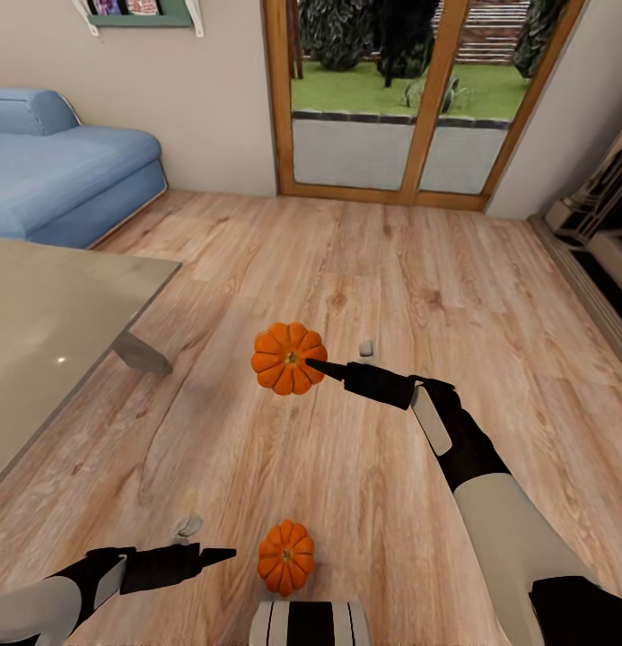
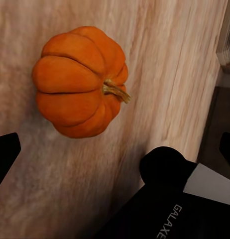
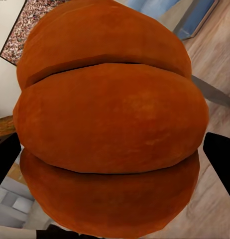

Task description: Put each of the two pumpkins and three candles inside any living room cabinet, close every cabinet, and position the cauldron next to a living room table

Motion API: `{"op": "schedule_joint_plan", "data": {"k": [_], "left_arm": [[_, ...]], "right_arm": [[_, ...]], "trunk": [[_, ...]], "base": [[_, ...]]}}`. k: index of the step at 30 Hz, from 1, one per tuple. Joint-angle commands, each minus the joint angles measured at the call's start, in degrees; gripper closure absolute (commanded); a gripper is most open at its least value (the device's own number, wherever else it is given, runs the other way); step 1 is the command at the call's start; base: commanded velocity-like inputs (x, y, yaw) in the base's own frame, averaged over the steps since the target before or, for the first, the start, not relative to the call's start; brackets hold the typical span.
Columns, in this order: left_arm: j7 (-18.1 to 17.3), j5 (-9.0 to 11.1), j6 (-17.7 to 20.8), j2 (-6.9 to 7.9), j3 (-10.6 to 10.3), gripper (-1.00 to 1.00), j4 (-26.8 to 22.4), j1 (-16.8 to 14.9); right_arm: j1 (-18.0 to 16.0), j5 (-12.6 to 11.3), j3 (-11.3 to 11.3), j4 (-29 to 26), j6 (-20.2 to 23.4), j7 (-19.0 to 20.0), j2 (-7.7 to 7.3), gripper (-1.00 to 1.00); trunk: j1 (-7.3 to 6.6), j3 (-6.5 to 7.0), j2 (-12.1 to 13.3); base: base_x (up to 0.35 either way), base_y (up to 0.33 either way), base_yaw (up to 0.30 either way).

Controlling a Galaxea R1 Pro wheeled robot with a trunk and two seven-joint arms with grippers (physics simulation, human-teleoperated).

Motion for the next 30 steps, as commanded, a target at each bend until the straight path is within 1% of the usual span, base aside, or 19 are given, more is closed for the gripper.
{"op": "schedule_joint_plan", "data": {"k": [1,30], "left_arm": [[-0.02,0.01,0.00,0.00,0.04,-1.00,0.00,0.01],[-0.04,0.04,0.09,-0.04,0.05,-1.00,0.00,0.00]], "right_arm": [[0.00,-0.16,-0.01,-0.01,0.09,-0.01,0.02,1.00],[0.00,-0.16,0.06,0.00,0.09,-0.02,0.09,1.00]], "trunk": [[0.02,-0.23,-0.02],[0.77,-6.65,-0.40]], "base": [[0.000,0.000,0.000],[0.000,0.000,0.000]]}}
